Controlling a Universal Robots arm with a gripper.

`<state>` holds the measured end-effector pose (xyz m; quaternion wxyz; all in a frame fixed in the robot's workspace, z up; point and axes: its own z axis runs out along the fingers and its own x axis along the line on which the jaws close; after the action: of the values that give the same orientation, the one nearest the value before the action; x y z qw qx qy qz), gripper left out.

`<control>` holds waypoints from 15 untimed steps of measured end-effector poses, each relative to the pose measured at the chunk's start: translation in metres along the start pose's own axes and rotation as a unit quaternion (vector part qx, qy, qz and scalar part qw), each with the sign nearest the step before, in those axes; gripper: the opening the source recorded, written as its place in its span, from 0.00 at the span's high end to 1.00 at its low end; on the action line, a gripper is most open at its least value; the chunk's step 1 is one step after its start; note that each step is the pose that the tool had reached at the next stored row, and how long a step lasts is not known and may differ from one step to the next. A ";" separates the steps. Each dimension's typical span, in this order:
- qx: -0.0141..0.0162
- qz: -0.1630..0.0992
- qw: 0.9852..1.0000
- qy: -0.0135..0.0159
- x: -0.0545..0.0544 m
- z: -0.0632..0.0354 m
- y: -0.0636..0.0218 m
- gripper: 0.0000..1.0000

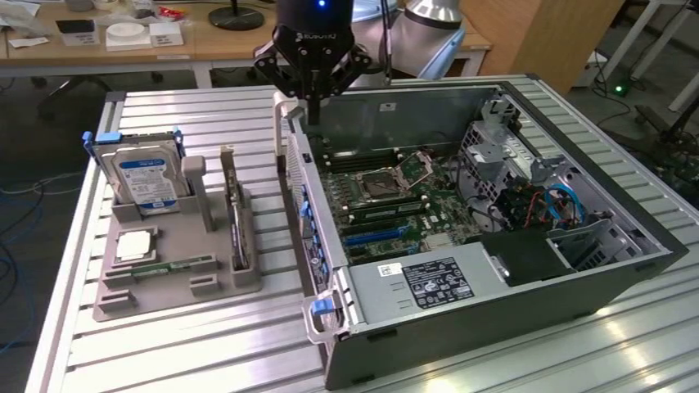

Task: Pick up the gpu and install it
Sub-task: 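Reach for the gpu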

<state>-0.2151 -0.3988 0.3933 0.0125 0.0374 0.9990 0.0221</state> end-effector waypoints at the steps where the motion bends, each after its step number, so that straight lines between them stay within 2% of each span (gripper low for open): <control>1: 0.000 0.000 1.000 0.000 0.001 0.0000 -0.0001 0.90; 15: 0.000 0.000 1.000 0.000 0.013 -0.0004 -0.0010 0.90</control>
<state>-0.2287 -0.3989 0.3933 0.0125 0.0374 0.9990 0.0221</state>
